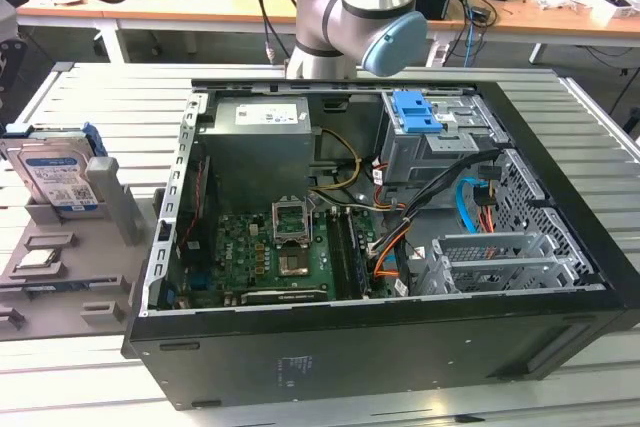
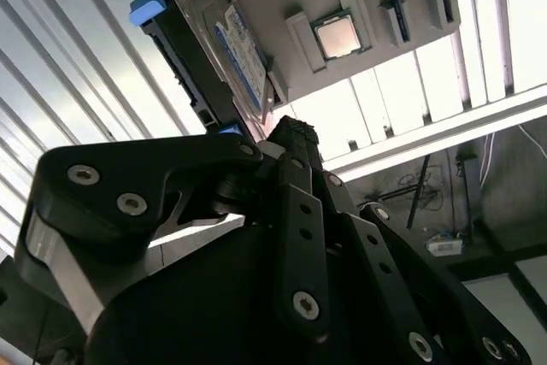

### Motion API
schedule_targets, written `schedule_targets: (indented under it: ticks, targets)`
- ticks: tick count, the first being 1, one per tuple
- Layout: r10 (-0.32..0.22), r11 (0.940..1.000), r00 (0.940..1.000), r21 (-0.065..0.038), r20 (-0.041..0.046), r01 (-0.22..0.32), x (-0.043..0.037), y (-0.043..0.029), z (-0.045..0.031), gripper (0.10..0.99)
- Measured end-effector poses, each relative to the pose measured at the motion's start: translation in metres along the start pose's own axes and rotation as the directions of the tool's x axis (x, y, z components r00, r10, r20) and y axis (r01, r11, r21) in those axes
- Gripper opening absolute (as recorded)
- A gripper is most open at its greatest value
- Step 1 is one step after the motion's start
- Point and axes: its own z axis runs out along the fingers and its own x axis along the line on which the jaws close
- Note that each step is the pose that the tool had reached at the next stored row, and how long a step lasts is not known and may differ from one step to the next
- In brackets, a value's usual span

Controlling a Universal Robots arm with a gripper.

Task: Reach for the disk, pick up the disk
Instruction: 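Pick up the disk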

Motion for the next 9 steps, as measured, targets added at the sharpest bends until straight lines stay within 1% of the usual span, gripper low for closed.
schedule_targets:
  ticks: [2, 6, 8, 9]
  targets:
    - [-0.045, 0.9990, 0.9990, 0.000, -0.0017, 0.045, 0.0000, 0.0000, 0.0000, 0.106]
    - [-0.090, 0.9959, 0.9959, 0.000, -0.0035, 0.090, 0.0000, 0.0000, 0.0000, 0.106]
    - [-0.117, 0.9931, 0.9931, 0.000, -0.0045, 0.117, 0.0000, 0.0000, 0.0000, 0.106]
    - [-0.137, 0.9905, 0.9905, 0.000, -0.0053, 0.137, 0.0000, 0.0000, 0.0000, 0.106]
